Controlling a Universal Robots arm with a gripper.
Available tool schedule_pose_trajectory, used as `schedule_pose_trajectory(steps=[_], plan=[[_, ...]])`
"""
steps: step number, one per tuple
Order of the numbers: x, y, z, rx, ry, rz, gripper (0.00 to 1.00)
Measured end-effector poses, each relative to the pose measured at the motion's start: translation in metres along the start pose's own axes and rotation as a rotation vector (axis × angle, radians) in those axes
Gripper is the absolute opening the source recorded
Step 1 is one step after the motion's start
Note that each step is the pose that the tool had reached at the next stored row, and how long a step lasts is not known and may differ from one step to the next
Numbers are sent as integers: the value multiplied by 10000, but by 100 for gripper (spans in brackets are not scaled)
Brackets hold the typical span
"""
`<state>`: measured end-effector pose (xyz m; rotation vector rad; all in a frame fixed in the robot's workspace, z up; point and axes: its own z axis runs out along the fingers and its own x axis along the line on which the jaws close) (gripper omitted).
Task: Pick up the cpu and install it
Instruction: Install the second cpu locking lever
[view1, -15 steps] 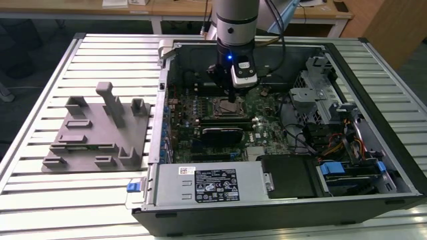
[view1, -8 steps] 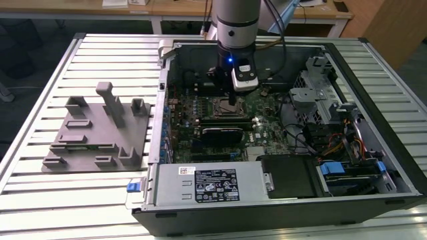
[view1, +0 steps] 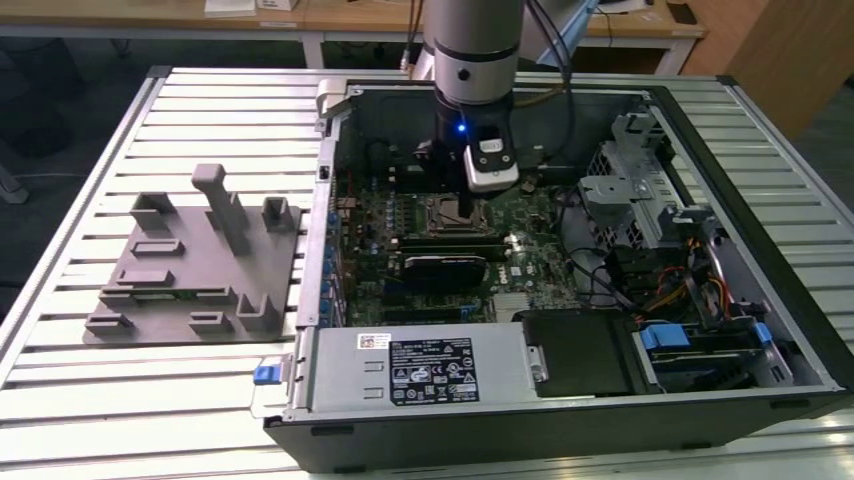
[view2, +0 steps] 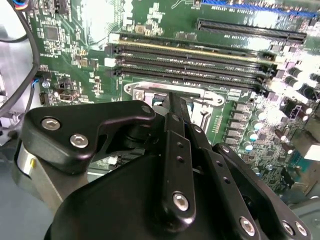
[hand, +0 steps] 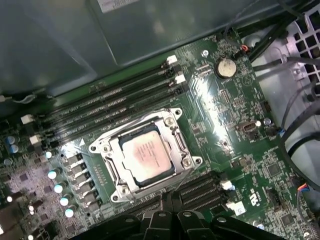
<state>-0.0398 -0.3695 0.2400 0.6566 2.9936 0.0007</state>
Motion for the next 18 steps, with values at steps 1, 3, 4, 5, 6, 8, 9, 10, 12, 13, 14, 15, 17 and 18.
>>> schedule_pose_trajectory(steps=[1, 3, 4, 5, 6, 8, 9, 10, 12, 13, 14, 15, 17, 18], plan=[[-2, -14, 1, -13, 6, -2, 11], [-4, -41, 5, -48, 21, -10, 11], [-5, -52, 7, -71, 31, -20, 11], [-5, -59, 11, -100, 44, -40, 11], [-3, -63, 15, -127, 57, -75, 11], [2, -66, 26, -185, 81, -206, 11], [6, -69, 32, -204, 89, -283, 11], [14, -73, 36, -217, 94, -347, 11], [42, -88, 42, -227, 99, -430, 11], [57, -96, 44, -230, 101, -466, 11], [71, -103, 48, -237, 103, -505, 11], [83, -110, 52, -248, 108, -557, 11], [98, -117, 62, -264, 114, -730, 11], [101, -119, 67, -273, 118, -854, 11]])
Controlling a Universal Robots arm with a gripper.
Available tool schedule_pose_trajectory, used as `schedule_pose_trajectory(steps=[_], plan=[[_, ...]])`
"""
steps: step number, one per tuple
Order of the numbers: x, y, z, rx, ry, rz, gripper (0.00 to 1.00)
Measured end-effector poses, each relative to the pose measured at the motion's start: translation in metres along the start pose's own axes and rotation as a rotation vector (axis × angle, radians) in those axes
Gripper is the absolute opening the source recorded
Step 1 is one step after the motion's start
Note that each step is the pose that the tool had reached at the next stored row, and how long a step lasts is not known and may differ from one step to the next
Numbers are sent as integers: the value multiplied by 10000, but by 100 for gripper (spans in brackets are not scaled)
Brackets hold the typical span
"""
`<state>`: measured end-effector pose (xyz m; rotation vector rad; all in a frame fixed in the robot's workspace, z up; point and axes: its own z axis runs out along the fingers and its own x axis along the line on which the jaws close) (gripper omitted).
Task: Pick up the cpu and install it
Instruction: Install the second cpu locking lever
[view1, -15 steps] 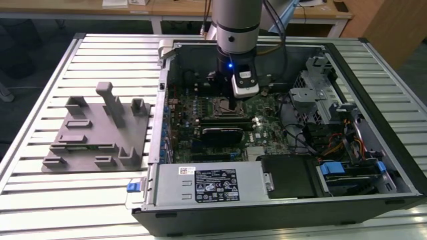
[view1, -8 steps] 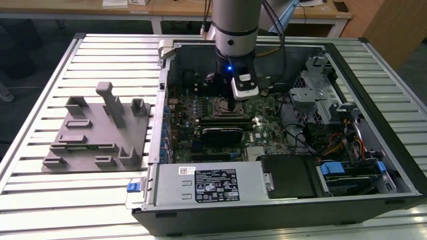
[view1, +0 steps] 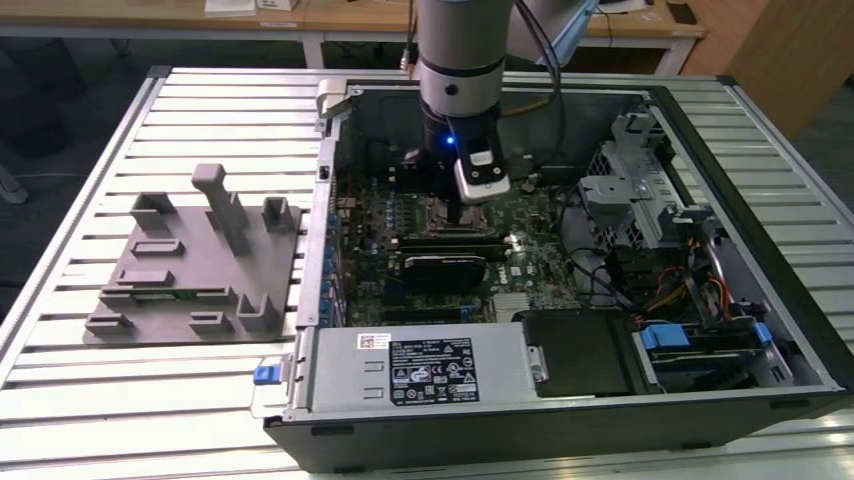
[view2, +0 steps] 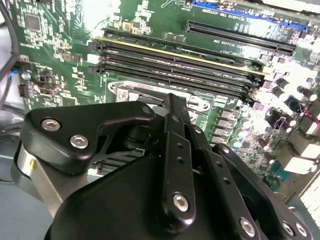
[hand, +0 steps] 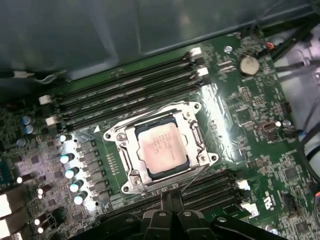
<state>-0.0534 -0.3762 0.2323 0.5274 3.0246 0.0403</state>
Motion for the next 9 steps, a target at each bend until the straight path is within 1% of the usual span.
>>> schedule_pose_trajectory(steps=[6, 9], plan=[[3, -3, 22, -52, 31, -810, 11], [3, -11, 34, -73, 42, -1108, 11]])
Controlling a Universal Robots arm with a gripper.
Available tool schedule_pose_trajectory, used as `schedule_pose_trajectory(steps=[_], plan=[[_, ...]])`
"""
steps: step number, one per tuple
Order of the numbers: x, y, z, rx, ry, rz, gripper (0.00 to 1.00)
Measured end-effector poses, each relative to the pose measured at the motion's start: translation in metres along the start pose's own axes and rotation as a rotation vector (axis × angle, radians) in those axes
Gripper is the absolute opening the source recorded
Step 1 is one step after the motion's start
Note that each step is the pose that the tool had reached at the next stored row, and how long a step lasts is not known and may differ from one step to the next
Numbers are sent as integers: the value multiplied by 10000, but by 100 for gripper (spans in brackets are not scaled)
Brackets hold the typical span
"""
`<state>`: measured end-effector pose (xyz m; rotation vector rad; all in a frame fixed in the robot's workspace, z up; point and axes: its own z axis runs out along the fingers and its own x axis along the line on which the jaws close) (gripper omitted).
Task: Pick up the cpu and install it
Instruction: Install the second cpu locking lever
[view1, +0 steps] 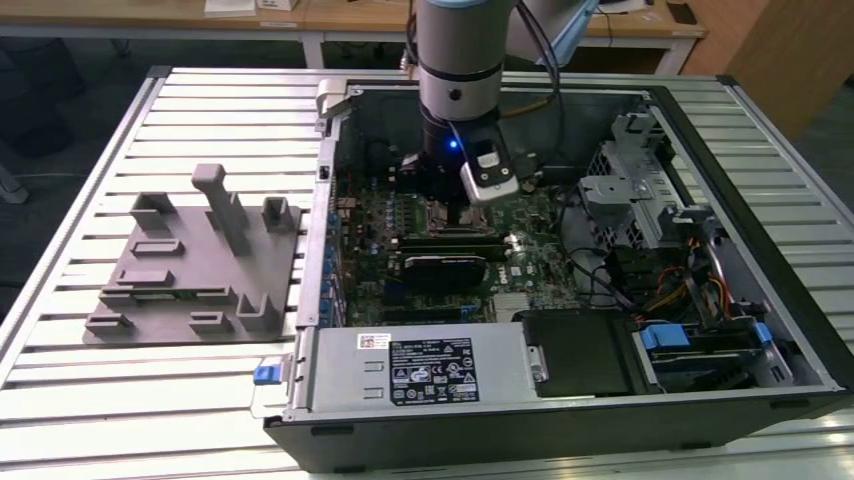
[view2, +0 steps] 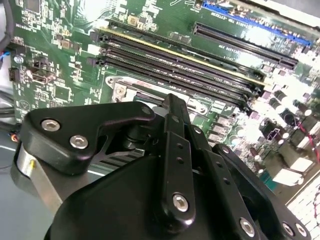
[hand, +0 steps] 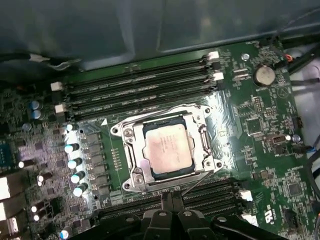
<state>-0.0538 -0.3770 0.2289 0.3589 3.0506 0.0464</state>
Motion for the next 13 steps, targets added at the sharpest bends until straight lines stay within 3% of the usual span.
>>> schedule_pose_trajectory(steps=[6, 13], plan=[[44, -53, 31, -25, 14, -287, 11], [89, -150, 57, -436, 105, -275, 11]])
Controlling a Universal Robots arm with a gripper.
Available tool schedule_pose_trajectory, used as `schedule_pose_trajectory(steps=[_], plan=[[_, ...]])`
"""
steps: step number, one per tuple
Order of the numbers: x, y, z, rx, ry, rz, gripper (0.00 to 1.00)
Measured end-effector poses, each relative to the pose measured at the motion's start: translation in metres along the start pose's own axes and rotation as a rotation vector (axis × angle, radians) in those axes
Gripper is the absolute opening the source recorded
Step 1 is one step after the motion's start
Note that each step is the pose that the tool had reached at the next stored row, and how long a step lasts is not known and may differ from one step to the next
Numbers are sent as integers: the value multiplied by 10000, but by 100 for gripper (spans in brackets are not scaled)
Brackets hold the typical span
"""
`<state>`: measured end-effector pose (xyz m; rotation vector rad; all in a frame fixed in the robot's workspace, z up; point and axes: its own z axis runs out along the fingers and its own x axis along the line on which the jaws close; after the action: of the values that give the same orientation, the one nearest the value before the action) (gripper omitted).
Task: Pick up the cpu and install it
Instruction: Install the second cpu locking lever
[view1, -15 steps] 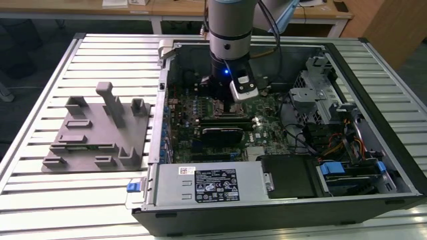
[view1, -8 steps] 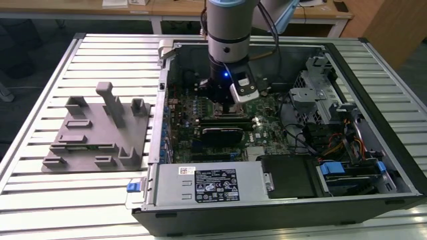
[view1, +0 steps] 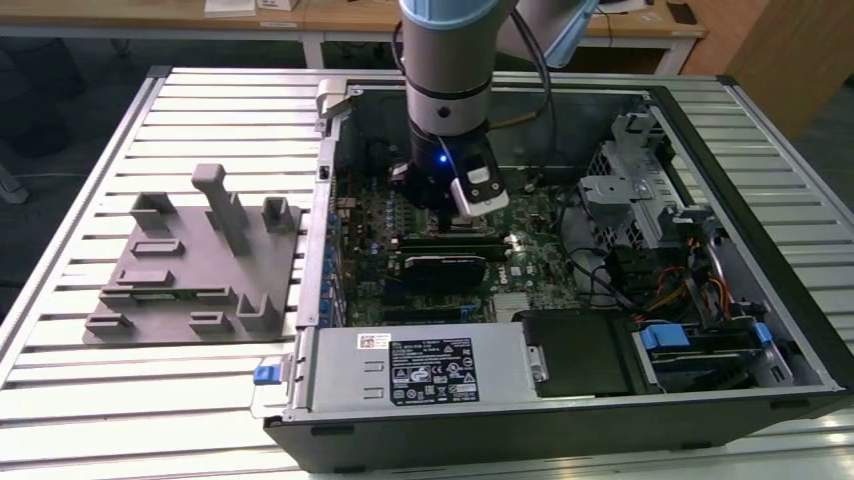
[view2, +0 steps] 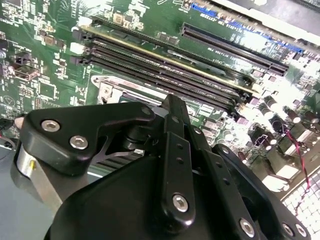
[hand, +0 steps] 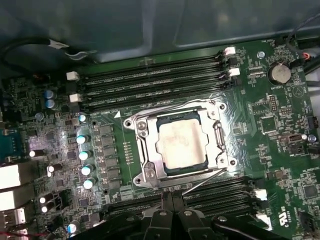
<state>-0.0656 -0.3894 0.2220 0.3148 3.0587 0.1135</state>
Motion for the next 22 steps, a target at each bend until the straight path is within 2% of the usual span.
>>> schedule_pose_trajectory(steps=[6, 11, 17, 21, 22], plan=[[20, -90, 13, -467, 96, 35, 11], [36, -171, 26, -761, 156, 56, 11], [77, -240, 43, -1238, 256, 91, 11], [107, -275, 56, -1607, 330, 117, 11], [114, -283, 62, -1672, 343, 121, 11]])
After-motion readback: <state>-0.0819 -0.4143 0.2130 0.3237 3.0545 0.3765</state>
